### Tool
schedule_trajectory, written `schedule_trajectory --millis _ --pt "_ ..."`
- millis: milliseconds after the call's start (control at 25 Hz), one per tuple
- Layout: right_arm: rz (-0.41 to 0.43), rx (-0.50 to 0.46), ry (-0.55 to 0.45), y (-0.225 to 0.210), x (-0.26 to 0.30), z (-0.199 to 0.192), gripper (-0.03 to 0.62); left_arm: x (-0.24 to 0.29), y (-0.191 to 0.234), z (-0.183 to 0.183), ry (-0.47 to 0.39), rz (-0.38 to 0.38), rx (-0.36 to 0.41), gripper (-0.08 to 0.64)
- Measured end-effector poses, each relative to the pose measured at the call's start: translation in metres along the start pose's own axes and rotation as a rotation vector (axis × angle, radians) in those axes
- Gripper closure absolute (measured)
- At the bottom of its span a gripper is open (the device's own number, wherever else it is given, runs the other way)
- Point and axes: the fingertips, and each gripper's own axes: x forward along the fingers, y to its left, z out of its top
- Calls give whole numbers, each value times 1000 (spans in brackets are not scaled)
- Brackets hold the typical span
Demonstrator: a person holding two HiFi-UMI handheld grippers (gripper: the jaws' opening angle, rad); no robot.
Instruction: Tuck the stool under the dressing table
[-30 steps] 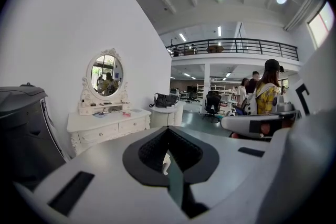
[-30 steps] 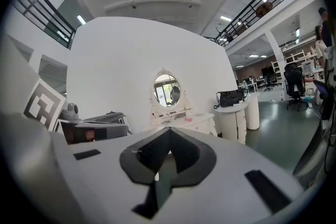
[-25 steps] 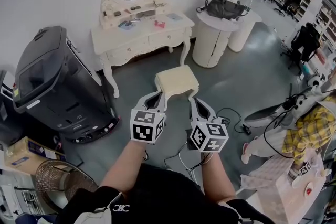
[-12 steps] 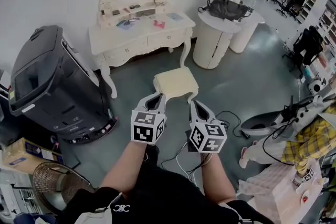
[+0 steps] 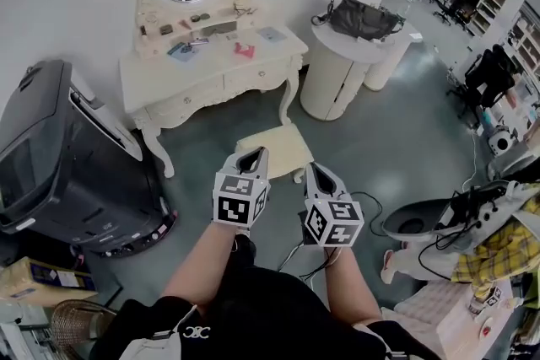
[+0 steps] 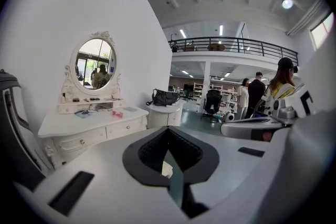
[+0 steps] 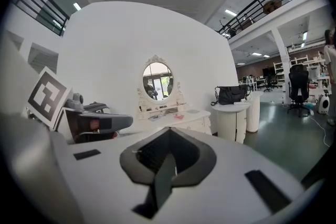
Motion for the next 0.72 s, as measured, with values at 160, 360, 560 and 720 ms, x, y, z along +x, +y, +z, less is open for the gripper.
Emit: schedule_trajectory --millis 160,360,560,720 --pt "-28 -6 -5 -16 48 23 589 49 29 31 -7 -29 6 560" --pt "-56 -13 7 -30 98 38 589 94 62 43 11 -47 -11 560" --pt "-58 -17 58 -34 136 35 589 124 86 40 49 -64 -46 560" --pt "-51 -25 87 -32 165 37 589 144 108 40 66 -65 -73 560"
